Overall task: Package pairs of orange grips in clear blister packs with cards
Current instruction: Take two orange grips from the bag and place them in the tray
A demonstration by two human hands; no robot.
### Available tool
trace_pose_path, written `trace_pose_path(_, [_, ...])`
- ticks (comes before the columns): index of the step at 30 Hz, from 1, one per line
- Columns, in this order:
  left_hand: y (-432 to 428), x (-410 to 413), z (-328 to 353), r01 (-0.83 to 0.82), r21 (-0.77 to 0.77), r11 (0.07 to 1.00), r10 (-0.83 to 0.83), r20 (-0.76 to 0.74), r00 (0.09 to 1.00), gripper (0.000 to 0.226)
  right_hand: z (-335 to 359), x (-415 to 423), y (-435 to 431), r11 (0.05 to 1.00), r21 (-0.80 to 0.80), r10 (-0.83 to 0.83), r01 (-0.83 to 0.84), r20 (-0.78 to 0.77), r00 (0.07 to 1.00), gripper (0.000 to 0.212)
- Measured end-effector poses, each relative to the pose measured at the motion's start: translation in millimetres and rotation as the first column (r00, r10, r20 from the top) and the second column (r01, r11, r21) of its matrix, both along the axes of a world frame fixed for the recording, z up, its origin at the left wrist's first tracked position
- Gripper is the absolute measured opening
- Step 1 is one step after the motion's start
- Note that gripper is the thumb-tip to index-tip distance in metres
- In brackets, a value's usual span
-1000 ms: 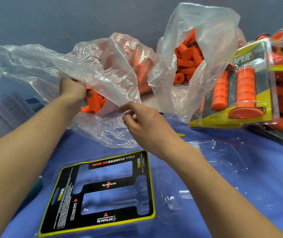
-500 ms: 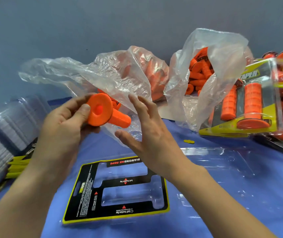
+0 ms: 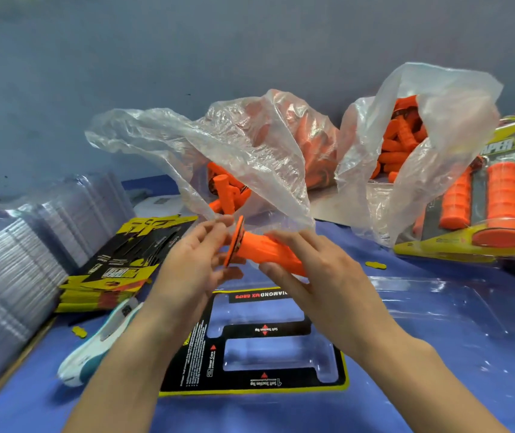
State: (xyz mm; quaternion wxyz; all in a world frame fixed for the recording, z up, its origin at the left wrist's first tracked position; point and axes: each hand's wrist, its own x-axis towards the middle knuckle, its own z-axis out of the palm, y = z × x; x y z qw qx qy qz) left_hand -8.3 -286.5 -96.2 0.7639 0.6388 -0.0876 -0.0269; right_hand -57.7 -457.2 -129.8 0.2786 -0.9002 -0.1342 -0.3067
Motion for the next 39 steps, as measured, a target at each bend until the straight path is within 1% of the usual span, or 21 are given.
trace_pose_path(1, [1, 0, -3, -0.081, 0.111, 0.990, 0.071, 0.093, 0.993, 0.024, -2, 1, 1, 0.999, -0.021, -0.030, 0.030, 0.001, 1.000, 0.041])
trace_pose_path(2, [3, -2, -5, -0.137, 0.200, 0.970, 0.100, 0.184, 0.978, 0.030, -4, 2, 1, 0.998, -0.032, -0.057, 0.057, -0.002, 0.998, 0.041])
trace_pose_path(4, [5, -9, -10, -0.169, 0.365, 0.916, 0.044, 0.329, 0.943, 0.035, -6, 2, 2, 0.995, -0.027, -0.092, 0.092, -0.011, 0.996, 0.039])
trace_pose_path(6, [9, -16, -15, -0.227, 0.504, 0.833, -0.010, 0.426, 0.905, 0.027, -8, 2, 2, 0.994, -0.024, -0.105, 0.105, -0.004, 0.994, 0.040])
trace_pose_path(8, [13, -17, -18, -0.323, 0.528, 0.785, 0.014, 0.507, 0.862, 0.021, -8, 1, 3, 0.994, -0.030, -0.103, 0.103, 0.013, 0.995, 0.044])
trace_pose_path(10, [17, -18, -18, -0.392, 0.499, 0.773, 0.062, 0.555, 0.829, 0.018, -7, -1, 6, 0.995, -0.040, -0.091, 0.092, 0.031, 0.995, 0.045])
trace_pose_path(12, [22, -18, -17, -0.440, 0.470, 0.765, 0.115, 0.573, 0.812, 0.021, -3, -2, 6, 0.996, -0.040, -0.076, 0.079, 0.063, 0.995, 0.042])
trace_pose_path(14, [27, -17, -15, -0.463, 0.465, 0.754, 0.143, 0.573, 0.807, 0.025, 1, -3, 4, 0.998, 0.010, -0.055, 0.055, 0.058, 0.997, 0.042])
trace_pose_path(16, [32, -16, -14, -0.474, 0.478, 0.739, 0.152, 0.568, 0.809, 0.027, 4, -3, 2, 0.997, 0.069, -0.029, 0.027, 0.025, 0.999, 0.042])
trace_pose_path(19, [37, -14, -15, -0.483, 0.507, 0.714, 0.152, 0.561, 0.814, 0.028, 3, -1, 1, 0.995, 0.095, 0.014, -0.011, -0.037, 0.999, 0.044])
trace_pose_path(21, [40, -15, -18, -0.455, 0.514, 0.727, 0.135, 0.543, 0.829, 0.026, 2, 1, 0, 0.980, 0.187, 0.090, -0.070, -0.103, 0.991, 0.046])
trace_pose_path(23, [45, -15, -19, -0.378, 0.494, 0.783, 0.090, 0.511, 0.855, 0.023, 2, 2, -2, 0.953, 0.272, 0.178, -0.133, -0.150, 0.972, 0.045])
trace_pose_path(25, [50, -17, -20, -0.262, 0.519, 0.813, -0.031, 0.489, 0.872, 0.034, 2, 2, -6, 0.934, 0.316, 0.230, -0.167, -0.174, 0.957, 0.040])
trace_pose_path(27, [53, -20, -21, -0.179, 0.616, 0.767, -0.197, 0.492, 0.848, 0.044, 1, 0, -9, 0.922, 0.339, 0.262, -0.186, -0.196, 0.945, 0.034])
trace_pose_path(29, [53, -23, -25, -0.174, 0.700, 0.693, -0.318, 0.513, 0.798, 0.043, 0, -1, -12, 0.918, 0.340, 0.287, -0.206, -0.211, 0.934, 0.032])
trace_pose_path(30, [54, -25, -26, -0.186, 0.722, 0.666, -0.343, 0.519, 0.783, 0.040, 0, -2, -13, 0.919, 0.331, 0.297, -0.215, -0.221, 0.929, 0.033])
trace_pose_path(32, [57, -27, -27, -0.230, 0.749, 0.621, -0.333, 0.518, 0.788, 0.035, -1, -4, -15, 0.926, 0.295, 0.307, -0.234, -0.233, 0.923, 0.036])
trace_pose_path(34, [63, -27, -27, -0.258, 0.765, 0.590, -0.306, 0.507, 0.805, 0.034, 0, -6, -18, 0.933, 0.264, 0.310, -0.245, -0.242, 0.919, 0.033])
trace_pose_path(39, [72, -26, -27, -0.265, 0.764, 0.588, -0.311, 0.516, 0.798, 0.038, 2, -7, -22, 0.946, 0.215, 0.296, -0.244, -0.256, 0.920, 0.032])
